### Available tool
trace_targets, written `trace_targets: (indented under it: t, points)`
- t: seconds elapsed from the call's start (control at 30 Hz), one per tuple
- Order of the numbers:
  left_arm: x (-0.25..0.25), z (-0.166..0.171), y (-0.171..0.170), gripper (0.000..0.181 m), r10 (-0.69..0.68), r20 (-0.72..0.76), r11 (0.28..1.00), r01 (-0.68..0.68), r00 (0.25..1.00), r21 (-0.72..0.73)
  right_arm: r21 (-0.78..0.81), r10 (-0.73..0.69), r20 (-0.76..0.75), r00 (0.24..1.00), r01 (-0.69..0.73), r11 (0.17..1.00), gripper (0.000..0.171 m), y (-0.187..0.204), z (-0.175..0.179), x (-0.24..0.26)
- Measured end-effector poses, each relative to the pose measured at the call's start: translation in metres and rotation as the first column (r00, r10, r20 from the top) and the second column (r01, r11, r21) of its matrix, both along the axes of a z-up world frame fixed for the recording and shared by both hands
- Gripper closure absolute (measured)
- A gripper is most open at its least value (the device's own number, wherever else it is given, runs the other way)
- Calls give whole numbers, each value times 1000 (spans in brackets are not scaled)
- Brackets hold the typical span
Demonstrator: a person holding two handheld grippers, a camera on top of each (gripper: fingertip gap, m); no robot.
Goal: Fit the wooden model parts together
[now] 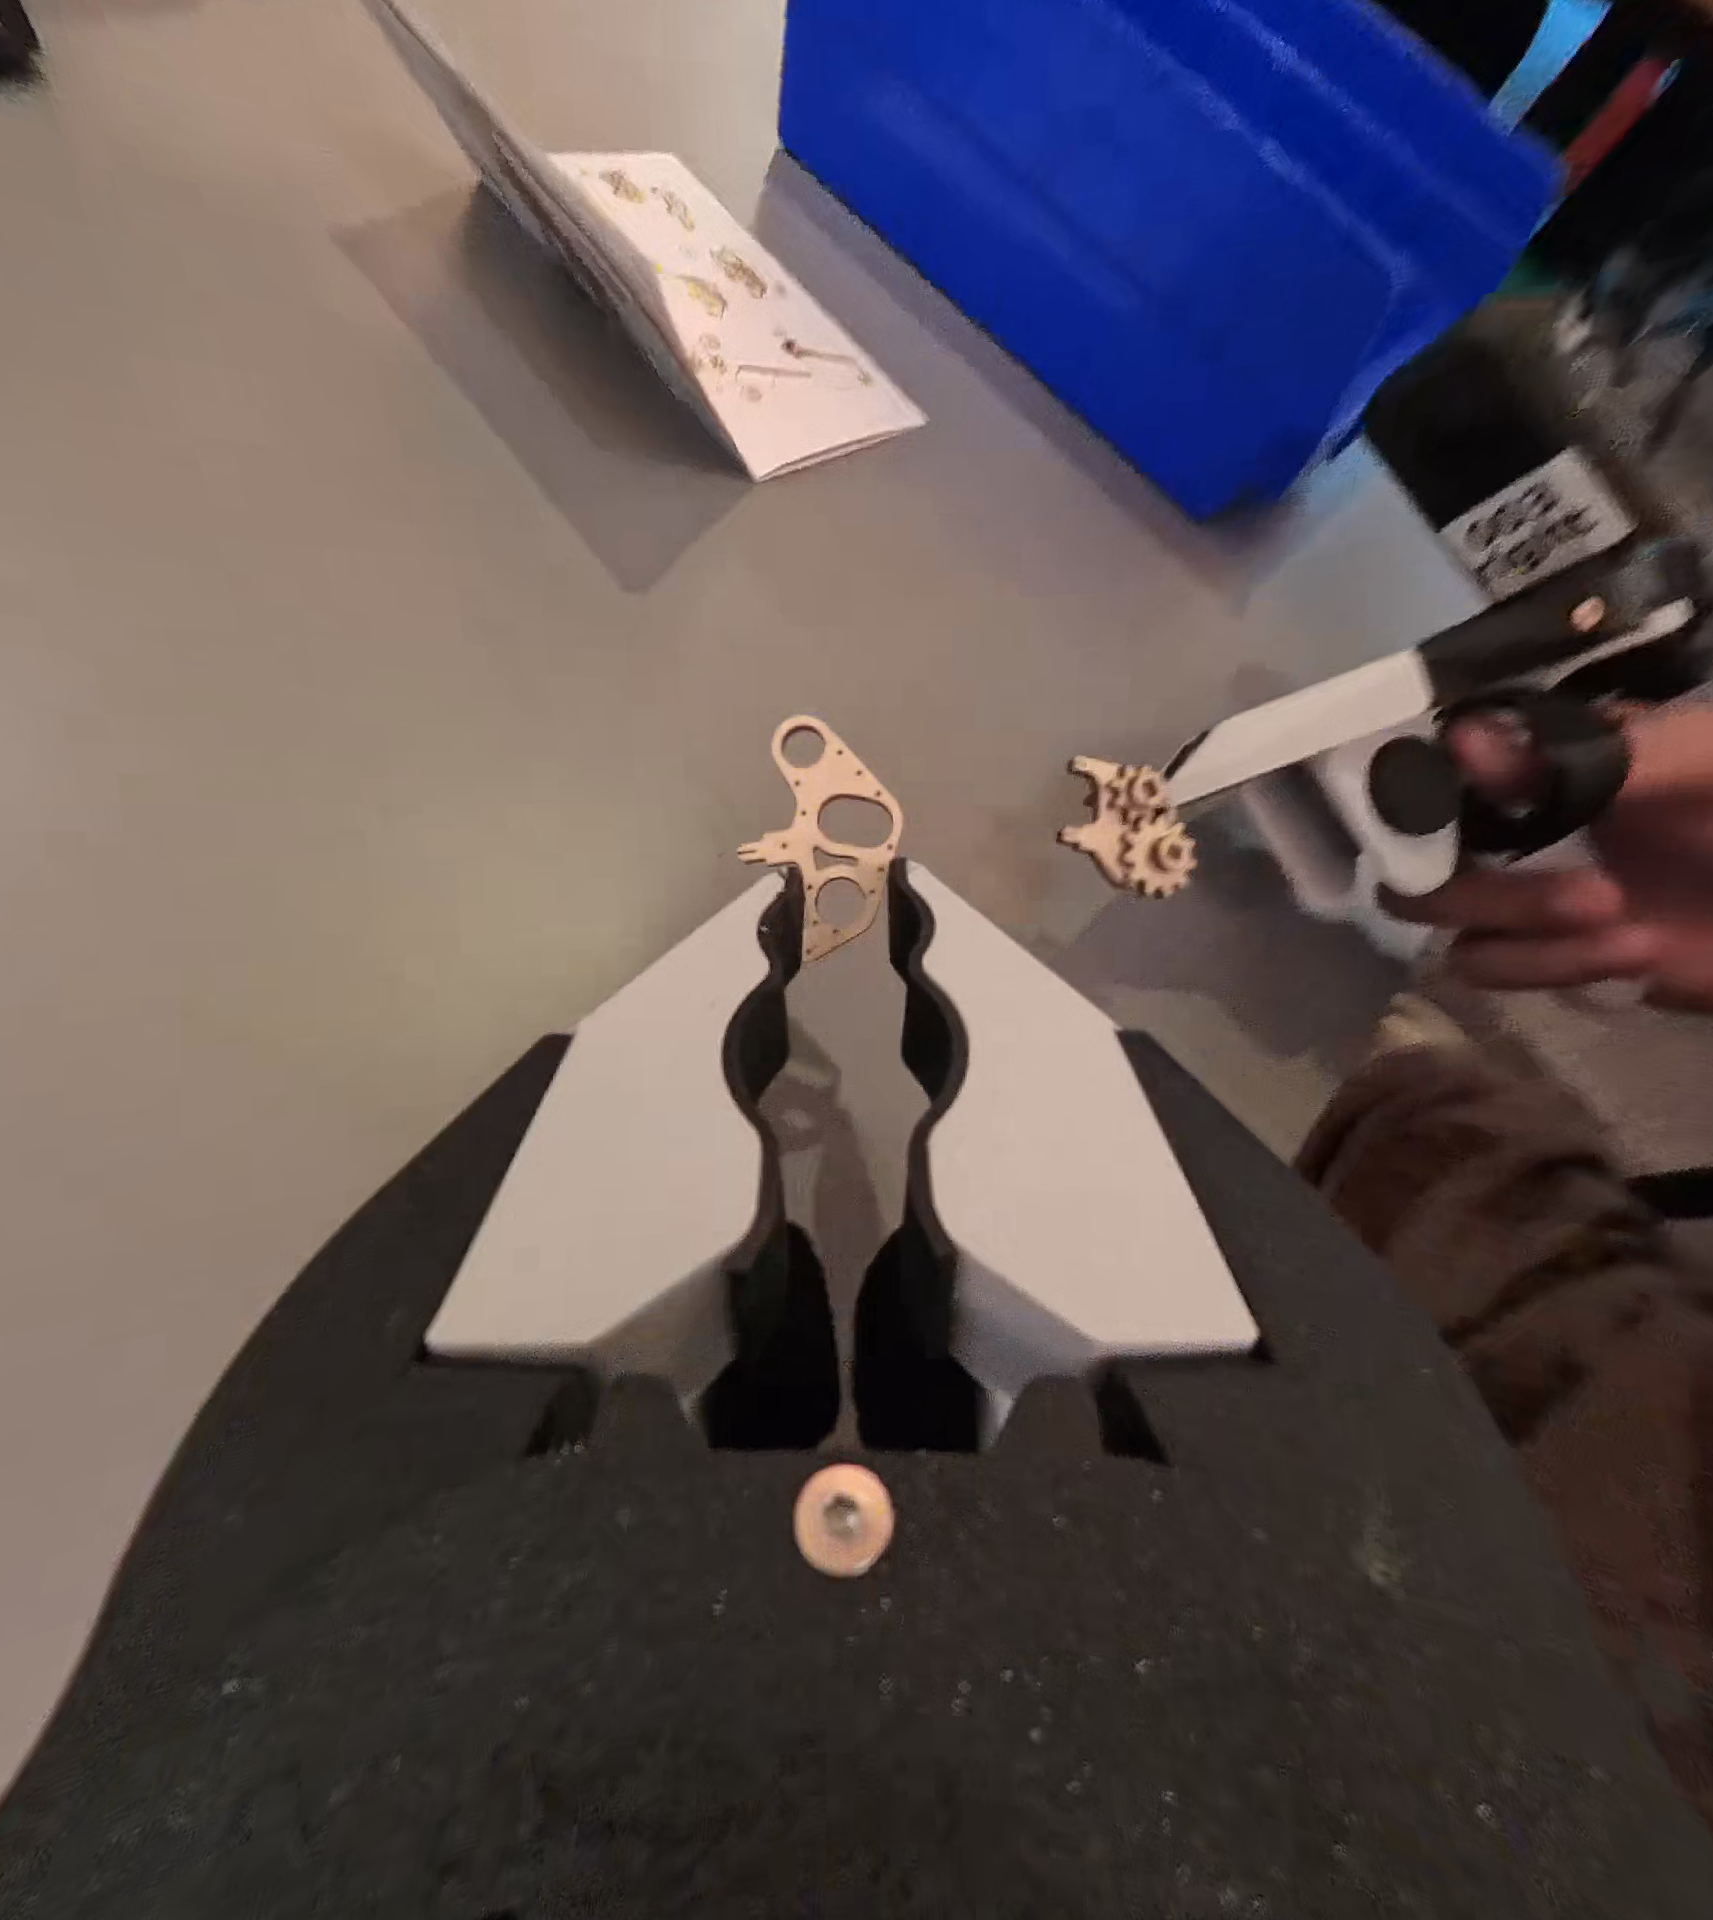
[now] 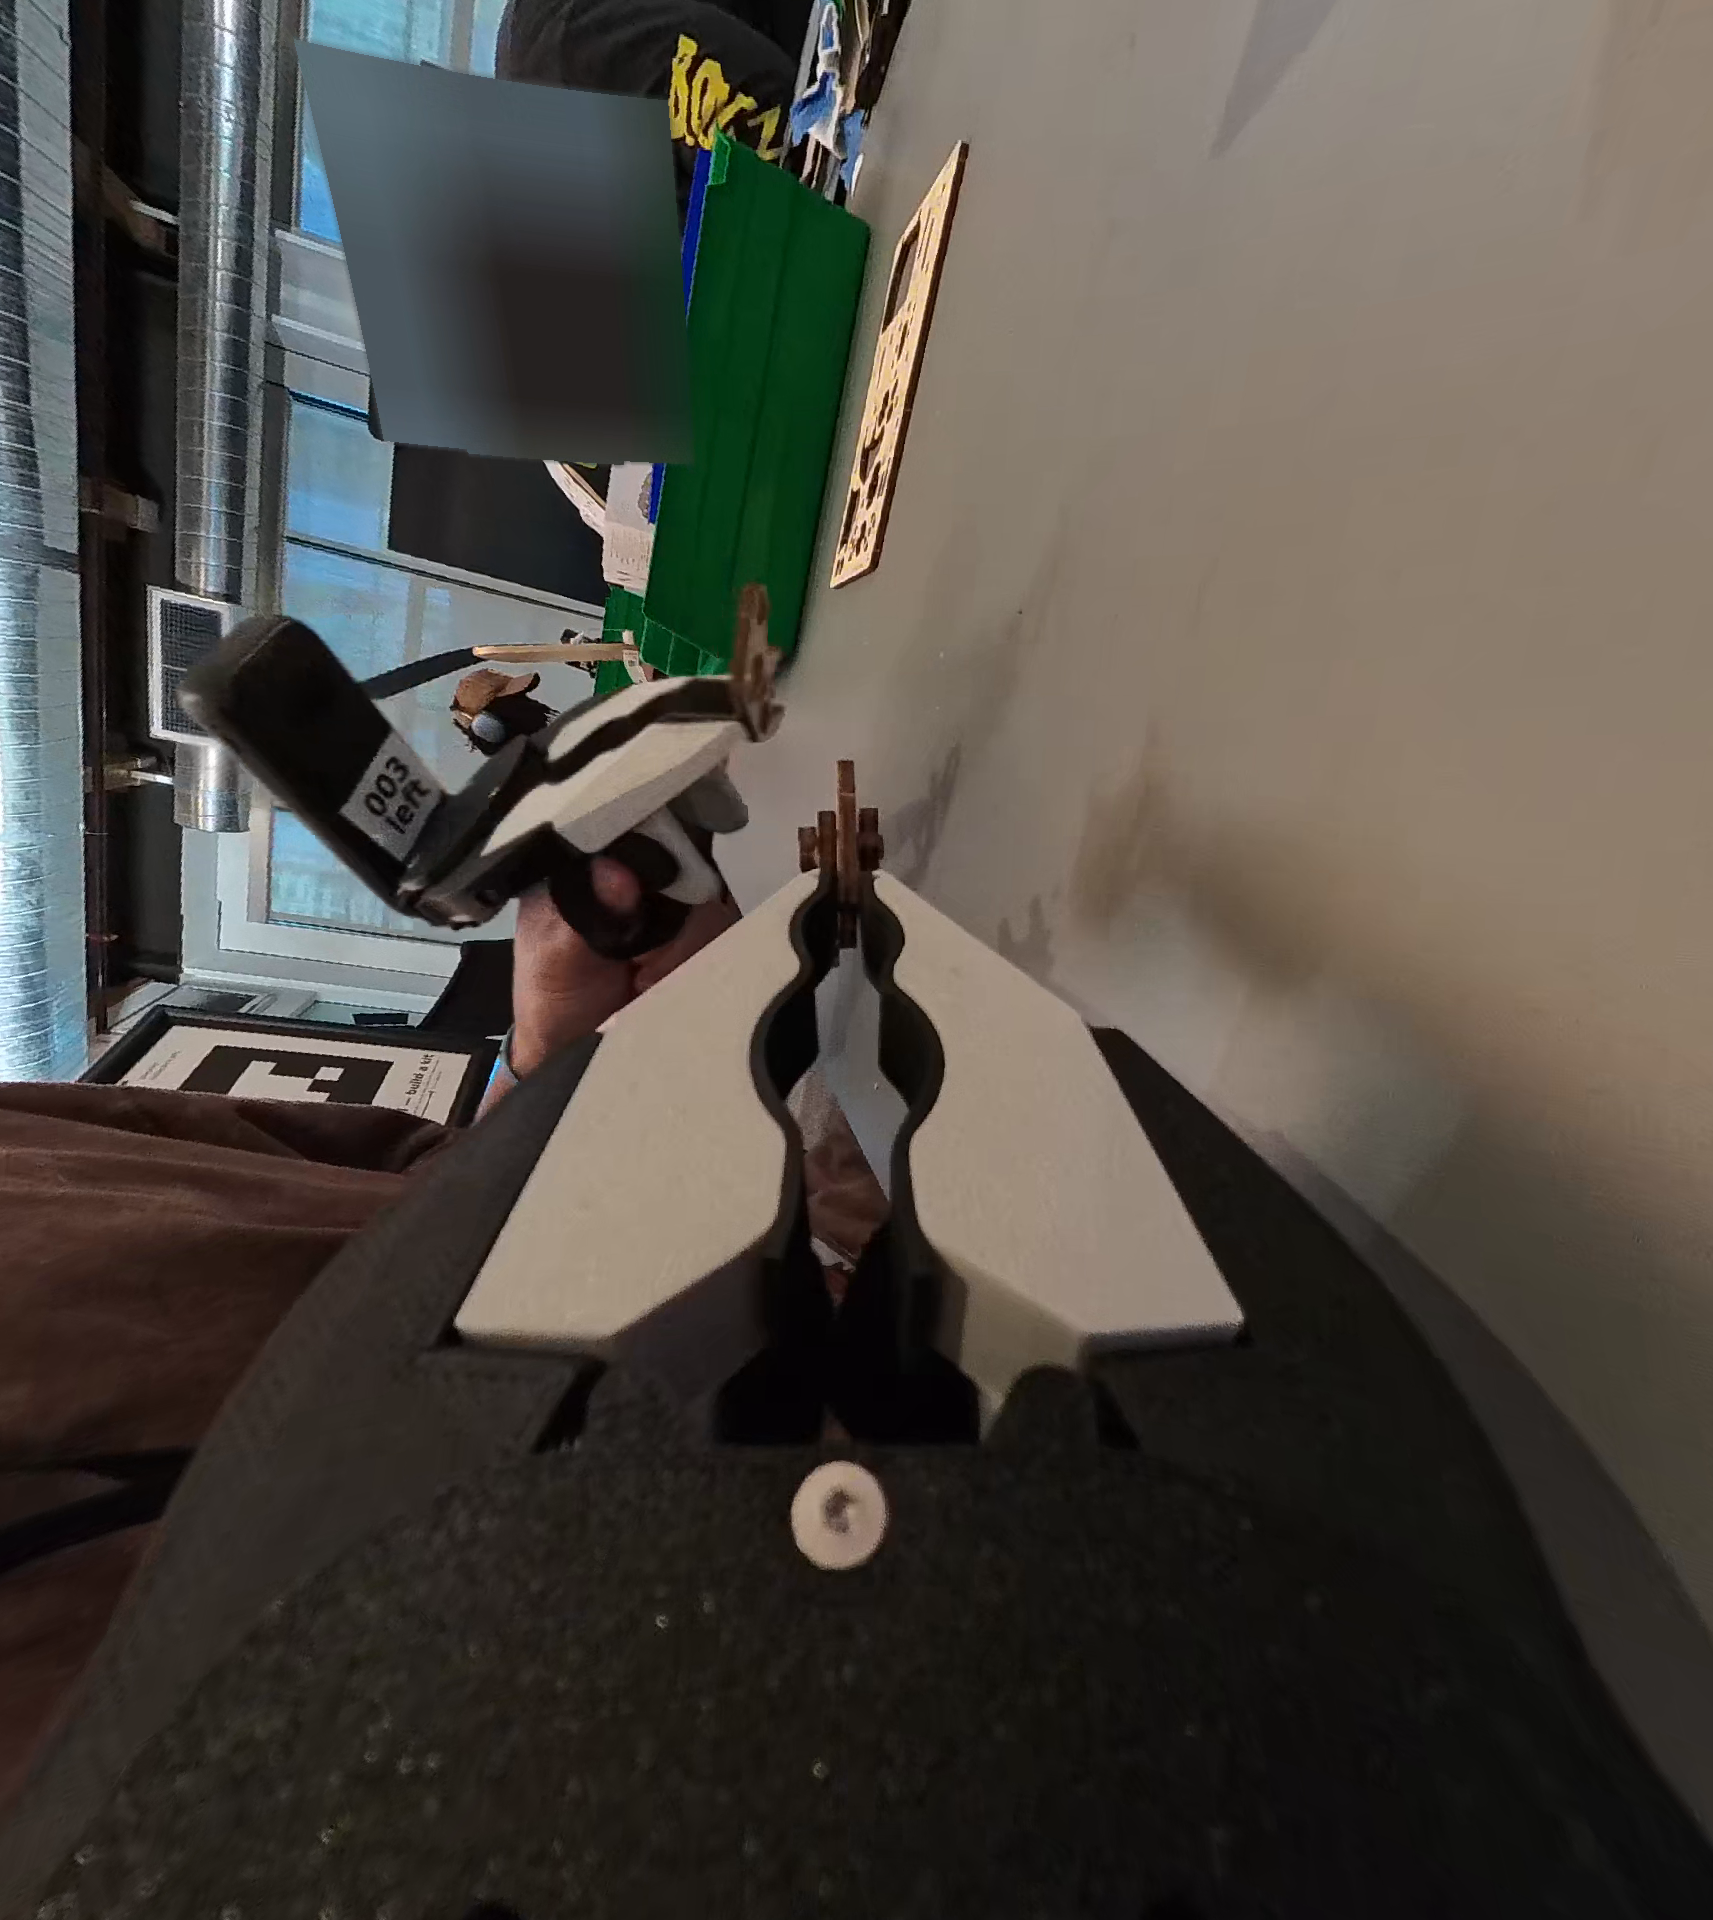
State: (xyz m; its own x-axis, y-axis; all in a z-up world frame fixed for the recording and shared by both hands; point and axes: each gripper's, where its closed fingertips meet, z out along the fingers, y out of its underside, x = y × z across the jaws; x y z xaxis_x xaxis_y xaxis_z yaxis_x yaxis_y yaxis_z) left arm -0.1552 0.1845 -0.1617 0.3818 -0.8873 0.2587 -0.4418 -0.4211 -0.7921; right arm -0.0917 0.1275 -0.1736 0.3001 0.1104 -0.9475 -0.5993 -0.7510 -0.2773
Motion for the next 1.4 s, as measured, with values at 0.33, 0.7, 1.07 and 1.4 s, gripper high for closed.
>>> trace_targets:
  t: [0.33,0.7,1.07,1.4]
  points:
    - [-42,-44,0,167,216,-306,970,-238,927,-38,3,-5,9,1000,4,1000,169,-1,1,2]
    - [-46,-61,-22,160,85,-364,995,-97,928,-17,2,11,0,1000,-11,1000,168,-3,2,-1]
    - [-54,-63,-20,178,-175,-506,942,293,845,163,7,3,5,1000,-3,1000,168,-4,3,2]
    - [-2,68,-98,178,-160,401,476,426,902,-769,9,-4,5,1000,4,1000,168,-5,4,5]
